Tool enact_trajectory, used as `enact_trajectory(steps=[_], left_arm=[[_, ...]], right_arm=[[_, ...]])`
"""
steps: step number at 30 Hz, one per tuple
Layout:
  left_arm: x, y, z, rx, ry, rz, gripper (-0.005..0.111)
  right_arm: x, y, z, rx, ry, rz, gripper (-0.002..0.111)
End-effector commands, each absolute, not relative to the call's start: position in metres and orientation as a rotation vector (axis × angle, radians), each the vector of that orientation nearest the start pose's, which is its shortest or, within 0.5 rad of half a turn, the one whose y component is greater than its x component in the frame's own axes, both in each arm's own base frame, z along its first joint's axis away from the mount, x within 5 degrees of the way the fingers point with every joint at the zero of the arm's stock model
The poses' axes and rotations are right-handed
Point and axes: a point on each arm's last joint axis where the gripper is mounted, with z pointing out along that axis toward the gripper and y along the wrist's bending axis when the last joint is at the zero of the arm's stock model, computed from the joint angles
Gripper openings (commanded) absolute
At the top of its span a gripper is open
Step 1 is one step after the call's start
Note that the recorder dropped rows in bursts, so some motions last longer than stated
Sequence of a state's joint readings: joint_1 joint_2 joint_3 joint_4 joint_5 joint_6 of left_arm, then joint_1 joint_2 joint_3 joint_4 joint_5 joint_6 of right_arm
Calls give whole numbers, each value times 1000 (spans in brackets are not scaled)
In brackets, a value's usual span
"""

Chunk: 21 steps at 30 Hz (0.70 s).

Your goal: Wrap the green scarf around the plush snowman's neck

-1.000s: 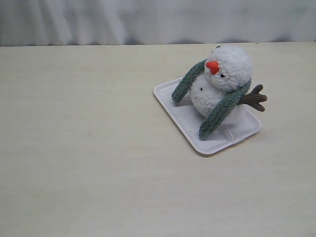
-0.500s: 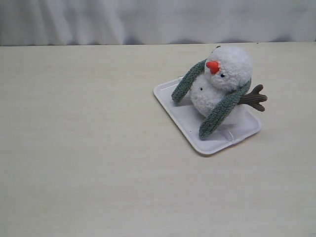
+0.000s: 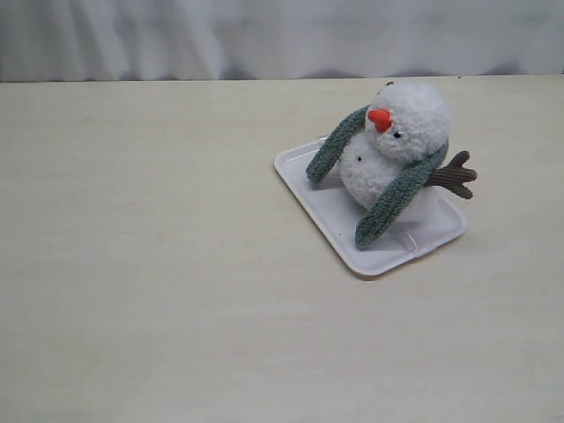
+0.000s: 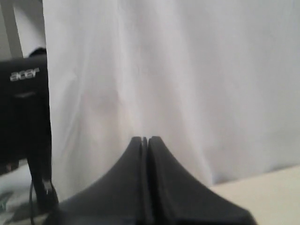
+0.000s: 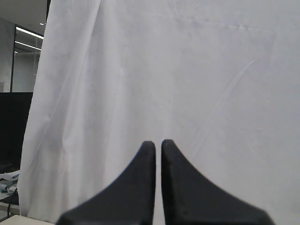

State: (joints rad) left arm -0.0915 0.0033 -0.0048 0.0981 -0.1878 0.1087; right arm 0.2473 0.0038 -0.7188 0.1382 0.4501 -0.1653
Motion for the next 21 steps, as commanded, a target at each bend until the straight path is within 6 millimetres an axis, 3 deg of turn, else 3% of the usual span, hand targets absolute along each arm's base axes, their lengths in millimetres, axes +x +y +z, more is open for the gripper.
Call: enact_trajectory(steps=[1, 9, 21], left_arm=[[56, -4, 208, 214, 1530, 90, 0], [54, -2, 184, 232, 1796, 102, 0], [54, -2, 184, 199, 1793, 75, 0]], right_arm=[[-39, -4, 389, -227, 1192, 216, 4], [-39, -4, 389, -227, 1192, 216, 4], [-39, -4, 389, -227, 1192, 216, 4]])
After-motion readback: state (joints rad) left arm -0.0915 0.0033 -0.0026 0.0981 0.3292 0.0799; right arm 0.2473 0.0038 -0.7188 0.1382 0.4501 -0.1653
